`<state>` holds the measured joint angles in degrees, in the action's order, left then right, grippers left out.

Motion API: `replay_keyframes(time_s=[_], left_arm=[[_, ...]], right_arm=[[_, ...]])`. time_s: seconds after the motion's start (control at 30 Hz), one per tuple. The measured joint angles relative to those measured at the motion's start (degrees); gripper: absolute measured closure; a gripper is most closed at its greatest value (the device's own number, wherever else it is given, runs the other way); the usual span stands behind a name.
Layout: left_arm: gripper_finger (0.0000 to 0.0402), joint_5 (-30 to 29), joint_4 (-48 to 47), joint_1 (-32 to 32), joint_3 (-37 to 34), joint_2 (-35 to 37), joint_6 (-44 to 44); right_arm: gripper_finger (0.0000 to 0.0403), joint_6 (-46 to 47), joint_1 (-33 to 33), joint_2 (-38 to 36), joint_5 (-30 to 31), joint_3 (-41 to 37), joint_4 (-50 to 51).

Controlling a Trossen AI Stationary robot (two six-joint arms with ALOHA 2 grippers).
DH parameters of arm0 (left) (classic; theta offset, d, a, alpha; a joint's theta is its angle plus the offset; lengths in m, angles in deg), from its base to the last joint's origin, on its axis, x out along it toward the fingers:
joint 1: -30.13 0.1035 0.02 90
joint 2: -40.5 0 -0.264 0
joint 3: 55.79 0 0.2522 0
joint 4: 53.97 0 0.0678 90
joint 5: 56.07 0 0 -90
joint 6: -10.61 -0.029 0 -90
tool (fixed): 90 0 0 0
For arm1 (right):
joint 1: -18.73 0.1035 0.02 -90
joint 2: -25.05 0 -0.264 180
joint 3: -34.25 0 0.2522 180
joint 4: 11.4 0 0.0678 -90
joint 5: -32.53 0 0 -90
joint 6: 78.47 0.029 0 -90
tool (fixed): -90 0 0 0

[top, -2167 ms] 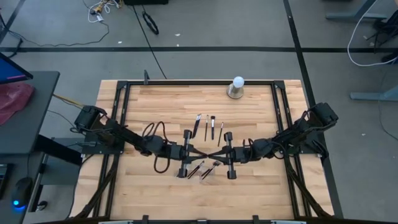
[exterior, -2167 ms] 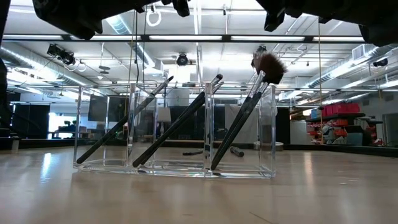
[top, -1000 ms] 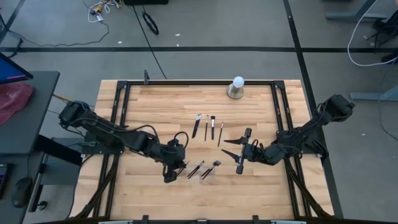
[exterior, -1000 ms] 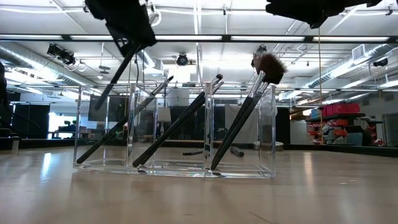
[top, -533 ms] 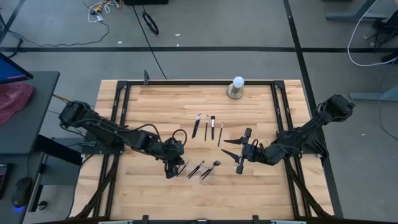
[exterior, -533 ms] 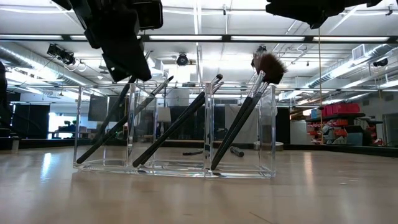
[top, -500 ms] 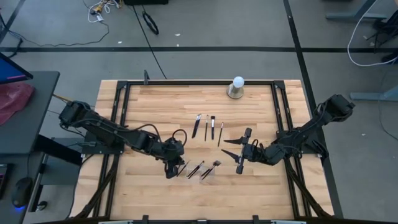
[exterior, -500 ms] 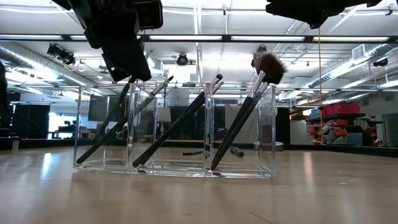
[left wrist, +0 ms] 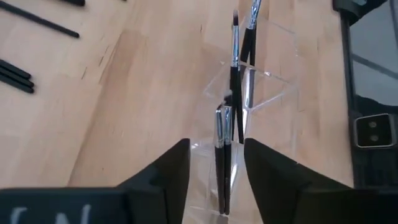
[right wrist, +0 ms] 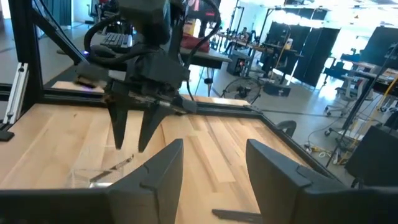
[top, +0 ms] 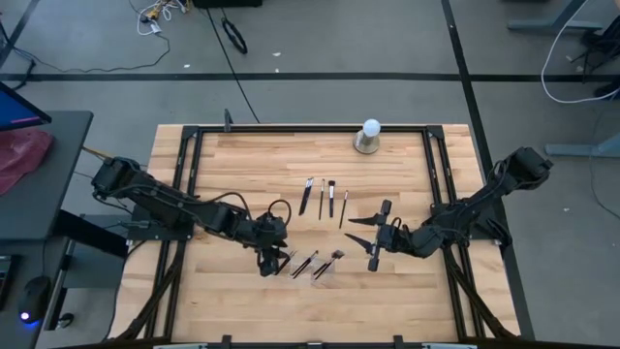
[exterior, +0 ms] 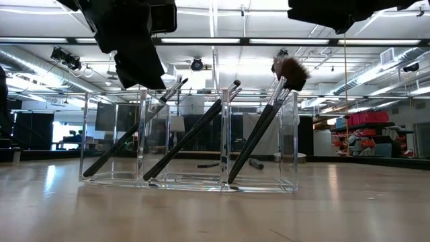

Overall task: Put items in baskets/containers
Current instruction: Put the black eyeshadow brush into the transparent organizer

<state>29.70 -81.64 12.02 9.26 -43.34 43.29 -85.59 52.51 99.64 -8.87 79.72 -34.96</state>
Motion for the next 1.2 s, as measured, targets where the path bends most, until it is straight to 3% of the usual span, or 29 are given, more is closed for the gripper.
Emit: replay_keyframes(time_s=[0.2, 0.37, 0.43, 0.53, 0.67, 0.8, 1.03, 1.2], left_arm=[[0.0230, 1.1, -2.0, 1.6, 1.0, 4.8, -2.2], [0.0230, -10.8, -10.7, 2.4, 0.8, 9.6, -4.8], [0.0230, -16.1, -14.4, 3.0, 0.4, 10.3, -4.7], [0.0230, -18.1, -15.6, 4.4, -1.7, 10.5, -4.7], [0.0230, -21.2, -10.6, 6.1, -6.5, 10.5, -4.2], [0.0230, -26.2, -5.5, 6.8, -11.3, 10.5, -1.4], [0.0230, -30.1, -1.6, 6.6, -15.1, 10.5, 2.9], [0.0230, -30.5, 0.5, 5.9, -15.5, 10.5, 2.9]], right_arm=[[0.0224, 15.7, -3.0, 0.0, -0.1, 0.0, 10.0], [0.0223, 39.5, -9.6, 0.1, -1.1, 0.0, 29.1], [0.0214, 45.8, -12.6, 0.8, -3.8, 0.0, 35.0], [0.0188, 51.0, -16.6, 3.4, -6.9, 0.0, 37.5], [0.0155, 53.5, -21.2, 10.4, -9.0, 0.0, 34.2], [0.0149, 55.2, -25.1, 17.2, -9.2, 0.0, 30.7], [0.0178, 51.4, -29.3, 26.0, -11.7, 0.7, 21.4], [0.0205, 47.9, -30.2, 27.6, -13.1, 1.4, 22.3]])
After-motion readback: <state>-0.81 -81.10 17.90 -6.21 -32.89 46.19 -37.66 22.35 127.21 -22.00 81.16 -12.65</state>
